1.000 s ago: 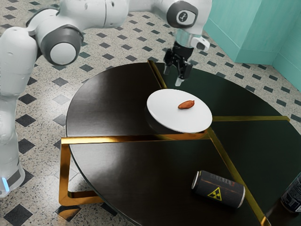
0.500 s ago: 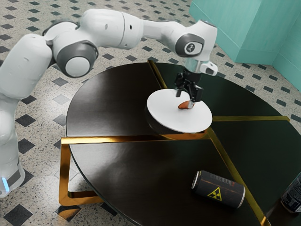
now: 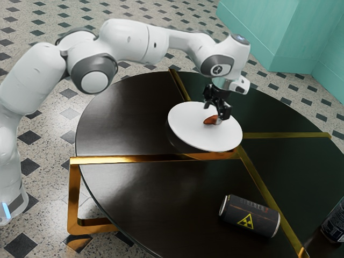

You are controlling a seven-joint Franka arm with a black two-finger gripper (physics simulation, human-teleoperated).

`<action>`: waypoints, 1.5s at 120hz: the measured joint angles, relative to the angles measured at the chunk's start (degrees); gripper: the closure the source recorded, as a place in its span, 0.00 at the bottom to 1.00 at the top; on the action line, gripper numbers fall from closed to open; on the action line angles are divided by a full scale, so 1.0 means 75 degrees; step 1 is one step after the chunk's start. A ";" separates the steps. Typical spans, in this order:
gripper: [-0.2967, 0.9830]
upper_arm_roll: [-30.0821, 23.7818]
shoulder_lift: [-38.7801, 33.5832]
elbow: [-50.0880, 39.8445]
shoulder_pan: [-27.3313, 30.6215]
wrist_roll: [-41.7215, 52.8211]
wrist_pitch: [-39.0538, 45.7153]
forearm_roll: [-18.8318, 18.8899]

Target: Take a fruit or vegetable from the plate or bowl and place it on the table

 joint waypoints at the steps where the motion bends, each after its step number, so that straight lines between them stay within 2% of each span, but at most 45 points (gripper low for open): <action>1: 0.23 0.0000 0.0007 0.0001 0.0002 -0.0002 0.0012 -0.0007; 44: 0.24 0.0006 0.0308 0.0007 0.0105 -0.0027 0.0317 -0.0344; 49: 0.28 0.0014 0.0315 0.0007 0.0106 -0.0027 0.0329 -0.0387; 71: 0.55 0.0033 0.0319 0.0007 0.0140 -0.0032 0.0354 -0.0473; 83: 0.62 0.0041 0.0316 0.0002 0.0182 -0.0043 0.0362 -0.0560; 137: 0.64 0.0025 -0.0167 0.0044 0.0099 -0.0184 0.0029 -0.0569; 164: 0.65 -0.0043 -0.0339 0.0053 -0.0390 -0.0241 -0.0144 -0.0594; 180: 0.65 -0.0358 -0.0400 0.0133 -0.0532 -0.0282 -0.0180 -0.0598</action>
